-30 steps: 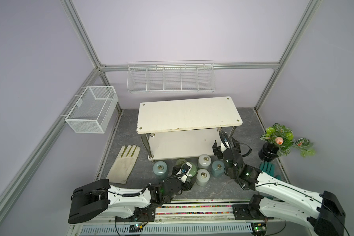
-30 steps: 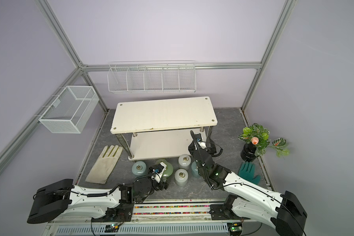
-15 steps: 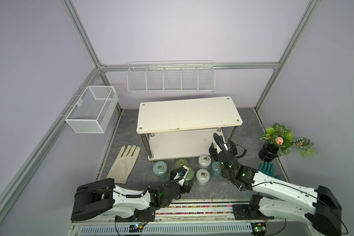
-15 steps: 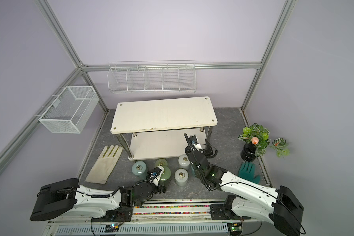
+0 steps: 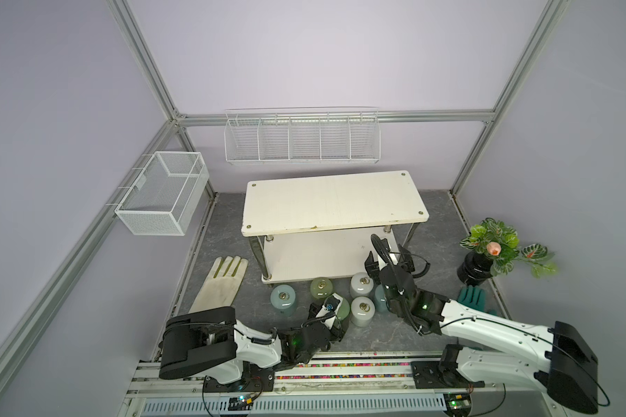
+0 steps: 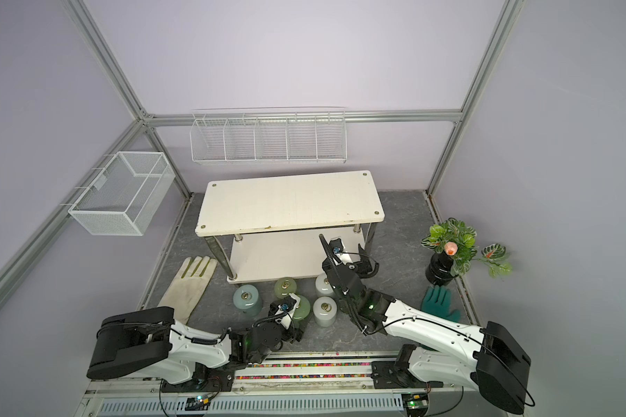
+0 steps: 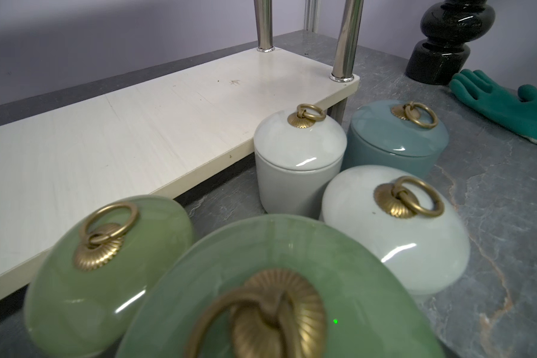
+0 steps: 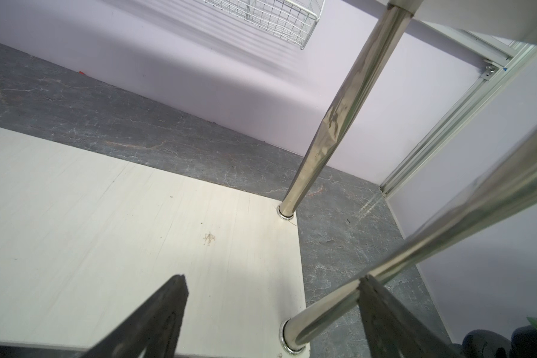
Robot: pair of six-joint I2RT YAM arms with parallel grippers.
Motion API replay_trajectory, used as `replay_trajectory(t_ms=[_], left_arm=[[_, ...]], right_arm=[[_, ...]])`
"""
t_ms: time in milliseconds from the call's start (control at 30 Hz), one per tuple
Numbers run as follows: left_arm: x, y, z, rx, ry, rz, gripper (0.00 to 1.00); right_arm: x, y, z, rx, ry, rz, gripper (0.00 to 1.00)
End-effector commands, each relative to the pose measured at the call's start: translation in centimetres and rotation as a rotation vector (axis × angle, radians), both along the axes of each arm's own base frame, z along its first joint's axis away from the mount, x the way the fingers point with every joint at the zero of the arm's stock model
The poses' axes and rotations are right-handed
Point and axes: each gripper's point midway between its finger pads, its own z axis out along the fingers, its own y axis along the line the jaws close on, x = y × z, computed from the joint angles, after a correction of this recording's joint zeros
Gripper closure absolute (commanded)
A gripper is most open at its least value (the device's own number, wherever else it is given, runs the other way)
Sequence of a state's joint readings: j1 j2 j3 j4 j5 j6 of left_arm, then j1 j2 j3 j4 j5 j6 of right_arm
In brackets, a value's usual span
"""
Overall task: Remove the tea canisters from the shelf
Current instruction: Place the tea canister at the center of the board.
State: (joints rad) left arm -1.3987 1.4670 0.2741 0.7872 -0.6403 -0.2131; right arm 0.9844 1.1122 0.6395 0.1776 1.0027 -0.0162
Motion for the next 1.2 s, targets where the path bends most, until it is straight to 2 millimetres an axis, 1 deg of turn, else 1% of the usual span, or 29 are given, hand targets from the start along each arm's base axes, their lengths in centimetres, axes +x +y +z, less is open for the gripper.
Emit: replay_trajectory(t_ms=[0, 233, 433, 600, 767, 967, 1167], left_arm=[[0.9, -2.1, 3.2, -0.156, 0.009, 0.007, 0.20], [2.2, -2.8, 2.4, -0.167, 0.054, 0.004, 0.19], [2.2, -4.3, 2.1, -0.133, 0.077, -0.039, 0.17], [2.0, -4.9, 1.7, -0.104, 0.090, -0.059, 0.11], [2.2, -5.3, 1.5, -0.082, 0.096, -0.061, 0.09], [2.2, -5.5, 1.6, -0.077, 0.095, -0.067, 0.06], [2.2, -5.4, 2.4, -0.062, 0.088, -0.066, 0.01]], right_arm=[[0.2, 0.5, 1.3, 0.034, -0.034, -0.004, 0.11], [0.2, 0.6, 1.3, 0.038, -0.043, 0.003, 0.11], [0.2, 0.6, 1.6, 0.032, -0.056, 0.007, 0.11], [0.2, 0.5, 1.8, 0.024, -0.067, 0.008, 0.11], [0.3, 0.4, 1.9, 0.025, -0.078, 0.008, 0.11], [0.1, 0.3, 2.0, 0.025, -0.080, 0.016, 0.11], [0.0, 0.3, 2.1, 0.023, -0.080, 0.026, 0.11]])
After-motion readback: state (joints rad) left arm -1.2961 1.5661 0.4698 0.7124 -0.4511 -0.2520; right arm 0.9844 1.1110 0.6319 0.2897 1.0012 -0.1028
